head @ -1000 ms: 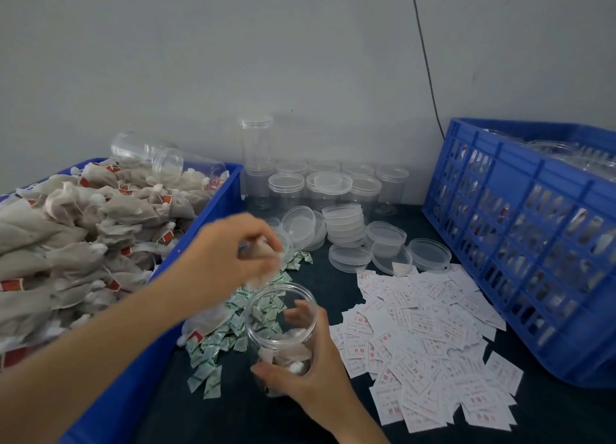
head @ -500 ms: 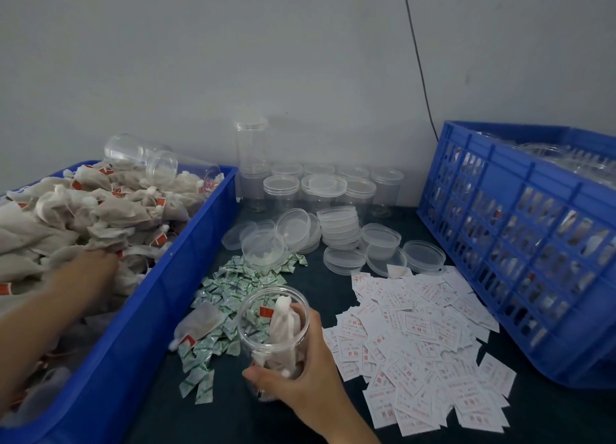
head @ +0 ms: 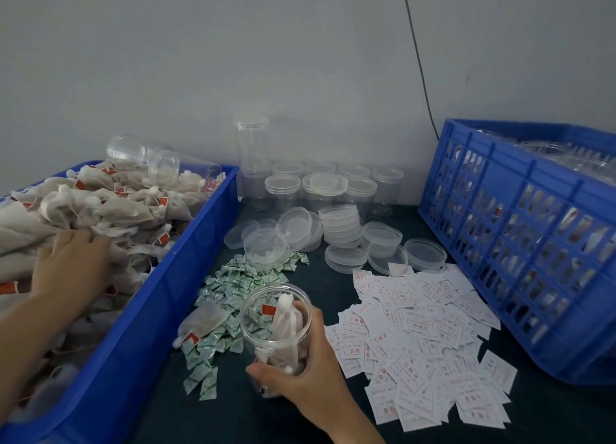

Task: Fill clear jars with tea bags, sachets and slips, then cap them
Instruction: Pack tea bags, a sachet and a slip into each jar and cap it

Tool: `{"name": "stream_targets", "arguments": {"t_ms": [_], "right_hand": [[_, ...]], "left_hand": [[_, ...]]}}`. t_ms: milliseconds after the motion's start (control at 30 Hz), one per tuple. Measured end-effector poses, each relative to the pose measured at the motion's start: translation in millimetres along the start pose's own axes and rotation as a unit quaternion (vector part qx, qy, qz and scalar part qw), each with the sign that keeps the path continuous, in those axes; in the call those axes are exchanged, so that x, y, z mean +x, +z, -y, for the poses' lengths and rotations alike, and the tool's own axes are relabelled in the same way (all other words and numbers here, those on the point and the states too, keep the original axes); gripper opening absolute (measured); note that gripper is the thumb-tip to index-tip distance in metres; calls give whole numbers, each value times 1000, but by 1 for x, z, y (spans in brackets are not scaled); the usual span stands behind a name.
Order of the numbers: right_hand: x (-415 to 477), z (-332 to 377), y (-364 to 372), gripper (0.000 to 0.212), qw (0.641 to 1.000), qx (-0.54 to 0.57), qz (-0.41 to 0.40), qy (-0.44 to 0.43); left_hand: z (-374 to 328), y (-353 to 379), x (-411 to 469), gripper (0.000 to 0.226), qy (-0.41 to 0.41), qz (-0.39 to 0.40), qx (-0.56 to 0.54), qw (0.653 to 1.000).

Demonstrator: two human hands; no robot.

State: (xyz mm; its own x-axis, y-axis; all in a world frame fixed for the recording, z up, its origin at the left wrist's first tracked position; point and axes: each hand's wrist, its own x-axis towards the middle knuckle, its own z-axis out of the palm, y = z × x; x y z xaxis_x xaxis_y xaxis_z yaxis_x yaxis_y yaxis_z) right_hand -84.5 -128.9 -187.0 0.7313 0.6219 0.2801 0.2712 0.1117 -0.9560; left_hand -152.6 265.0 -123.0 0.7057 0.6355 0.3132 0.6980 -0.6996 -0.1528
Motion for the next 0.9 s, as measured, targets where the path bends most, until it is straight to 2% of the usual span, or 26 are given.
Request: {"name": "stream_targets", "arguments": {"t_ms": [33,67,100,133,200,300,367,433,533,600,700,767,833,900], "right_hand": [[0,0,0,91,1000,2,2,0],[0,0,0,92,1000,4,4,1],[0,0,-1,93,1000,7,7,2],[1,0,-1,94,1000,8,9,3],[2,-1,-1,92,1000,7,8,0],[2,-2,-1,92,1000,7,6,2],[1,-2,-1,92,1000,7,4,4],[1,-2,-2,90,1000,8,2,3],[0,0,-2,89,1000,9,5,6],[0,1,-2,89,1000,5,3,10],[0,4,-1,87,1000,5,-2,7],[-1,5,-1,85,1000,11,3,3],[0,7,-2,87,999,19,25,11],[0,8,-1,88,999,23,40,15]], "left_hand": [[1,-8,-5,41,11,-45,-3,999],[-7,-22,-3,35,27,-58,-46,997],[-22,-39,-7,29,47,-95,-132,986],[-34,-55,-11,26,55,-142,-207,966],[-62,-84,-28,25,84,-166,-323,928],[-100,-130,-56,23,139,-122,-428,885],[-124,-156,-80,30,196,-71,-504,838],[-141,-170,-100,34,247,-27,-515,820],[-158,-172,-121,24,280,7,-499,820],[-162,-165,-131,24,282,8,-475,834],[-164,-152,-146,39,300,-15,-413,860],[-162,-147,-154,45,296,-28,-420,857],[-163,-139,-160,63,253,13,-458,852],[-168,-129,-164,90,203,83,-485,847]]}}
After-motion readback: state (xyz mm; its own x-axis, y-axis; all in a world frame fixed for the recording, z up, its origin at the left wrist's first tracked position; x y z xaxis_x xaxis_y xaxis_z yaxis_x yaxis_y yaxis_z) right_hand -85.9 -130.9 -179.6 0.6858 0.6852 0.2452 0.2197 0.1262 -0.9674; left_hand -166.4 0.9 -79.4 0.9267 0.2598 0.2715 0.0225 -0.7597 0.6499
